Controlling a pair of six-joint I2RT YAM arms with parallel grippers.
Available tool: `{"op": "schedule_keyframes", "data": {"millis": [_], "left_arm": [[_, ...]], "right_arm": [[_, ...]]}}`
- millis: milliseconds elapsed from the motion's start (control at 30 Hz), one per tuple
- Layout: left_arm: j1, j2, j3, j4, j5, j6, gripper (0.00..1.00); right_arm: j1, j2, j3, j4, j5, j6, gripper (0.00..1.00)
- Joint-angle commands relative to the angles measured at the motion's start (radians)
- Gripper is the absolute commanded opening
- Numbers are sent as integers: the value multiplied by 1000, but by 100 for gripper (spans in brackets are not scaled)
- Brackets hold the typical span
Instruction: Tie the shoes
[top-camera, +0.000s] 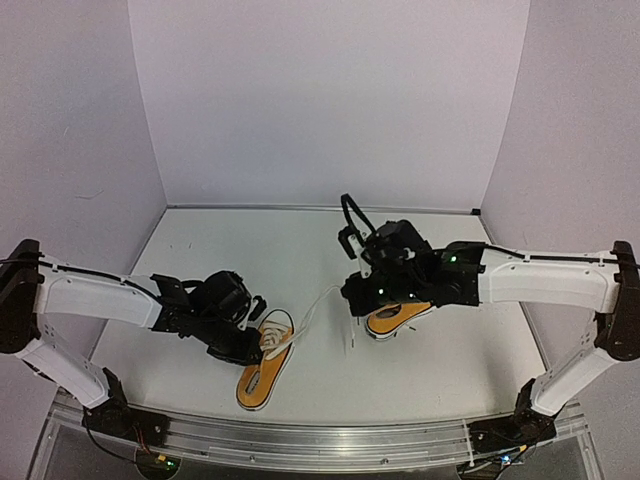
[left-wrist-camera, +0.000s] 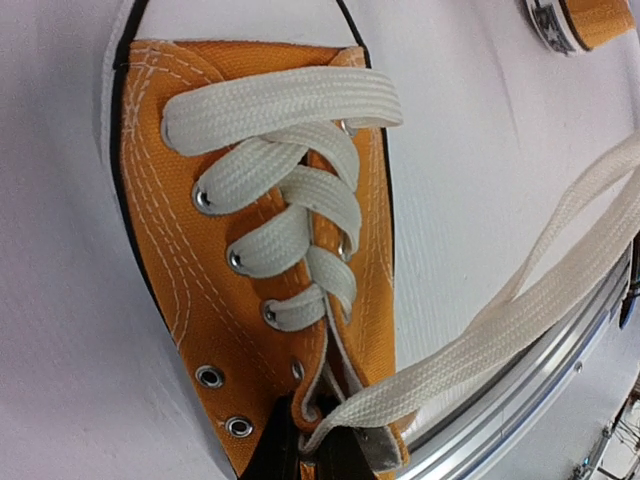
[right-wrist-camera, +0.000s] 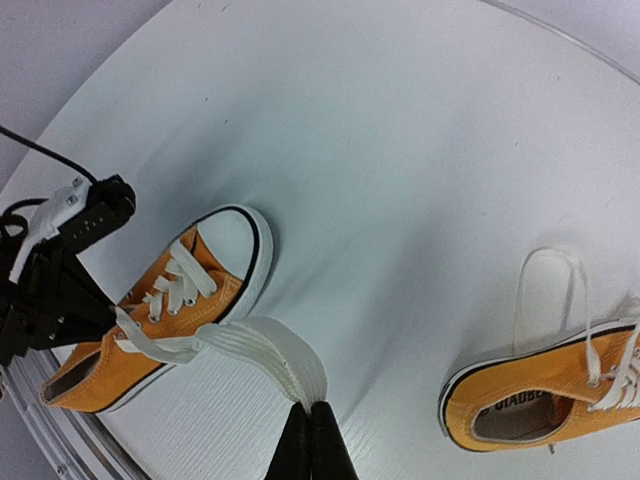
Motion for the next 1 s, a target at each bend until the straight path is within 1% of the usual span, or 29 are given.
{"op": "schedule_keyframes", "data": {"millis": [0,133,233,333,400,500,533,567,667,767,833,967], "left_arm": [[34,85,169,186,-169,26,0],[75,127,203,236,-169,17,0],[115,147,223,259,-163,15,0],[129,189,262,248,-117,43,1],[129,201,285,198,-99,88,16],[135,145,245,211,-77,125,51],[139,114,221,226,-74,135,60],[145,89,201,236,-70,142,65],[155,30,165,262,-41,174,69],[153,12,138,359,89,209,69],[142,30,138,432,175,216,68],[95,76,173,463,231,254,66]], "right_arm": [[-48,14,127,49,43,-66,0],[-75,35,186,49,40,-106,0],[-99,57,200,49,22,-126,0],[-124,92,200,50,-48,-127,0],[-138,113,195,58,-106,-110,0],[-153,126,173,99,-216,-65,0],[-160,127,163,120,-251,-48,0],[-166,126,151,143,-287,-24,0],[-197,112,103,226,-389,49,0],[-225,102,66,303,-481,124,0],[-234,106,62,350,-527,156,0],[-242,116,77,358,-563,189,0]]}}
